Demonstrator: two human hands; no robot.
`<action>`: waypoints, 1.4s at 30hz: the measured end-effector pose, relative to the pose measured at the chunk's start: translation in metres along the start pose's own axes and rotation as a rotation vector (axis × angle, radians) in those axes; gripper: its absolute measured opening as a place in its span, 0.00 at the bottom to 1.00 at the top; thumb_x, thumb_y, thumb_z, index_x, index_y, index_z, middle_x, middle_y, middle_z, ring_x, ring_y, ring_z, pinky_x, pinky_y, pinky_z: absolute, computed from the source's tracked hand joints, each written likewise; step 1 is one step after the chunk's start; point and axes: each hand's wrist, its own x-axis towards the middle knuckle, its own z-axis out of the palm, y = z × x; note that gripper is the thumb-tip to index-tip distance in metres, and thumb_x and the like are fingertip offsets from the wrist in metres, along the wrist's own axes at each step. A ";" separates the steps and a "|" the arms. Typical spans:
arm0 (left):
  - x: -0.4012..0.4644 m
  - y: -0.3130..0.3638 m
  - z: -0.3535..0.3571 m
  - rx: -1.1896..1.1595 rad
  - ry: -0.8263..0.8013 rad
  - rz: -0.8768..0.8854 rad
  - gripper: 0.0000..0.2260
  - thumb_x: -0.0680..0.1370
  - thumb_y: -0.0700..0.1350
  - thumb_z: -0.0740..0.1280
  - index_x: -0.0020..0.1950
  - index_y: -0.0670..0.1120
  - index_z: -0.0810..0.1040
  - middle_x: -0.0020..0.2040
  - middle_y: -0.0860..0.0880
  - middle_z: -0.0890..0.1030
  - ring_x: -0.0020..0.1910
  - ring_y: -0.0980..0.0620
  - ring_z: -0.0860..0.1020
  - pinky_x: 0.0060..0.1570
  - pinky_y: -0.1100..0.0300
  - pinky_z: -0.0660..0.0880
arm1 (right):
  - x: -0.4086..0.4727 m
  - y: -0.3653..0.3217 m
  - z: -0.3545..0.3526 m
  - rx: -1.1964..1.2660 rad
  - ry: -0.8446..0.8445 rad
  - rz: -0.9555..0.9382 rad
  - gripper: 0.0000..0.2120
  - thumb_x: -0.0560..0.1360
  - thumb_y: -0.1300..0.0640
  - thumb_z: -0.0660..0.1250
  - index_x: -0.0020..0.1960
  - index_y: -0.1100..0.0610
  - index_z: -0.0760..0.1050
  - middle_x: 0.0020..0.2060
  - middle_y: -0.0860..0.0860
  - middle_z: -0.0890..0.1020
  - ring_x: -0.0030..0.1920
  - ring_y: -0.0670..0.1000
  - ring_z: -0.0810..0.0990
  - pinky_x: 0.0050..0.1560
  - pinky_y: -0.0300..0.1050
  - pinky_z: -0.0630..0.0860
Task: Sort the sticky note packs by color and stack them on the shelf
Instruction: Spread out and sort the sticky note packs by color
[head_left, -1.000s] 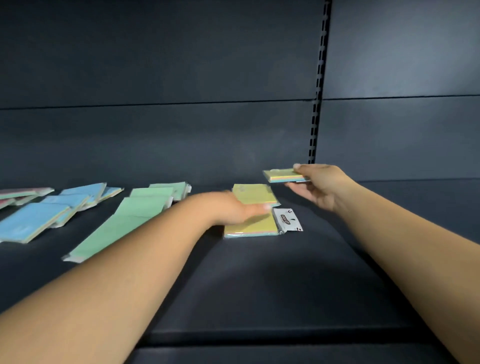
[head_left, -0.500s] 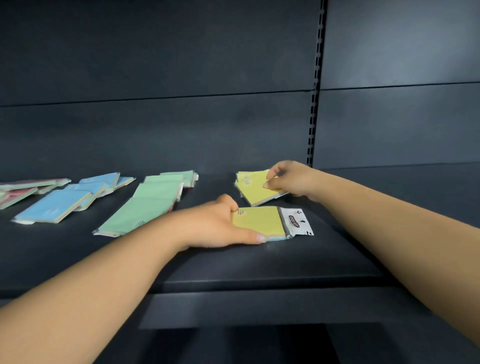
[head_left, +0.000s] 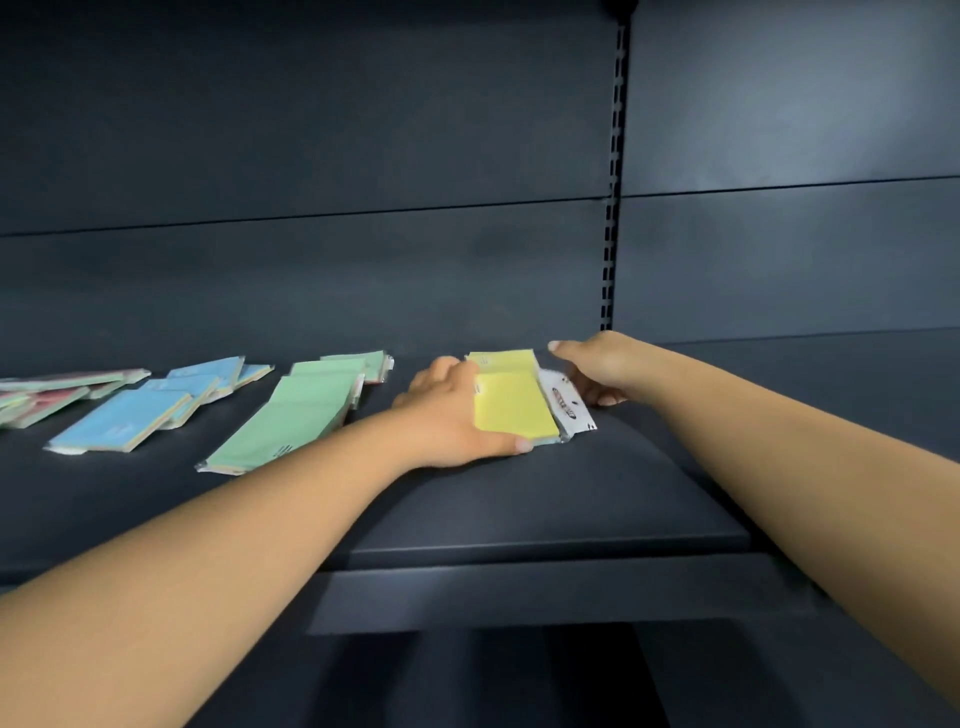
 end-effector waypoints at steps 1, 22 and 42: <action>0.003 0.000 0.004 -0.019 -0.055 -0.016 0.40 0.70 0.62 0.67 0.75 0.50 0.53 0.73 0.50 0.55 0.73 0.49 0.56 0.67 0.58 0.58 | 0.000 0.003 -0.001 0.003 -0.007 -0.008 0.19 0.79 0.46 0.57 0.41 0.61 0.72 0.33 0.54 0.77 0.30 0.50 0.70 0.32 0.40 0.66; -0.087 -0.037 -0.035 0.301 0.546 0.078 0.13 0.79 0.52 0.58 0.58 0.49 0.75 0.55 0.52 0.78 0.59 0.50 0.72 0.53 0.59 0.66 | -0.086 -0.029 0.017 -0.647 0.301 -0.487 0.15 0.78 0.52 0.58 0.59 0.59 0.73 0.54 0.55 0.78 0.55 0.56 0.75 0.50 0.46 0.72; -0.381 -0.229 -0.097 0.390 0.593 -0.165 0.13 0.79 0.52 0.57 0.55 0.49 0.77 0.51 0.53 0.80 0.57 0.51 0.71 0.54 0.58 0.65 | -0.296 -0.149 0.242 -0.584 0.232 -0.822 0.16 0.79 0.47 0.56 0.58 0.56 0.72 0.53 0.52 0.78 0.59 0.53 0.71 0.52 0.44 0.70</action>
